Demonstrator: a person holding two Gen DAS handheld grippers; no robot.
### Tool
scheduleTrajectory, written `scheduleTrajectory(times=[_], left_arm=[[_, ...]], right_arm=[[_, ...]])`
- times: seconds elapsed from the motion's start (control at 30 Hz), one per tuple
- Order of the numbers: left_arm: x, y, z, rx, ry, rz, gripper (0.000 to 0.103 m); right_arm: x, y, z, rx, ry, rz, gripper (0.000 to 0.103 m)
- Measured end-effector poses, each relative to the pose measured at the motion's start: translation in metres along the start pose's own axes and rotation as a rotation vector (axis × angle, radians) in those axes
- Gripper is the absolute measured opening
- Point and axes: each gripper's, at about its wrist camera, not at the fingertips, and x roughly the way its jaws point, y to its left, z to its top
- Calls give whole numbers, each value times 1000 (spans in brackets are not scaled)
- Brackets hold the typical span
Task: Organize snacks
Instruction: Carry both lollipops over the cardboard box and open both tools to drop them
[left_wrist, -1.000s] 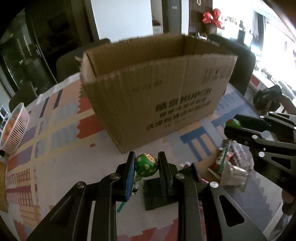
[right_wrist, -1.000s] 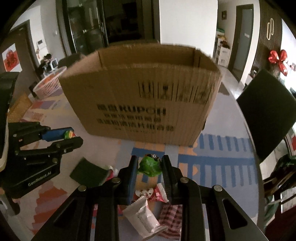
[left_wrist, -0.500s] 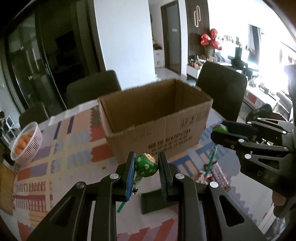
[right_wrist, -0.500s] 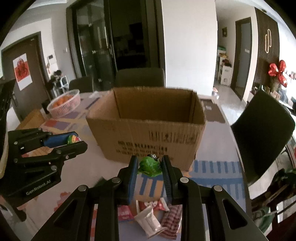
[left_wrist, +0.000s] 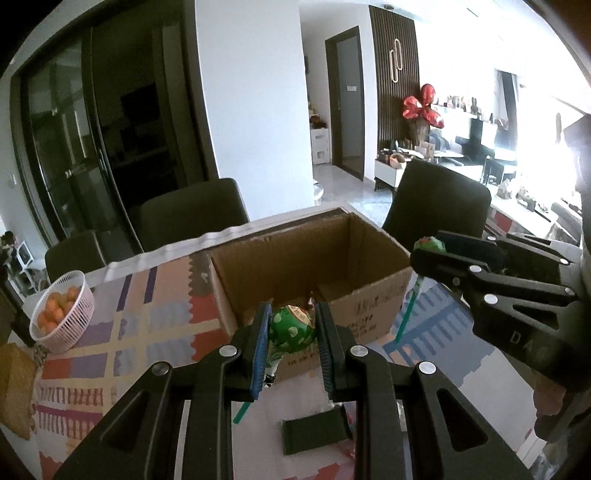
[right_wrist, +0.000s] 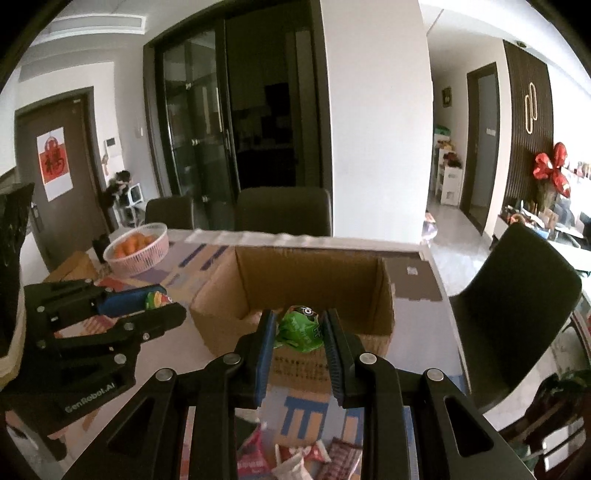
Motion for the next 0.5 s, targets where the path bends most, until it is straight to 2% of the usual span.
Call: scheduleTrajectory(times=[0.23, 0.5], left_arm=[[8, 9, 17, -24, -5, -4, 25], [24, 10, 34, 12, 12, 3, 25]], right_arm=[[6, -2, 23, -13, -33, -19, 27], [29, -7, 40, -37, -8, -29, 27]])
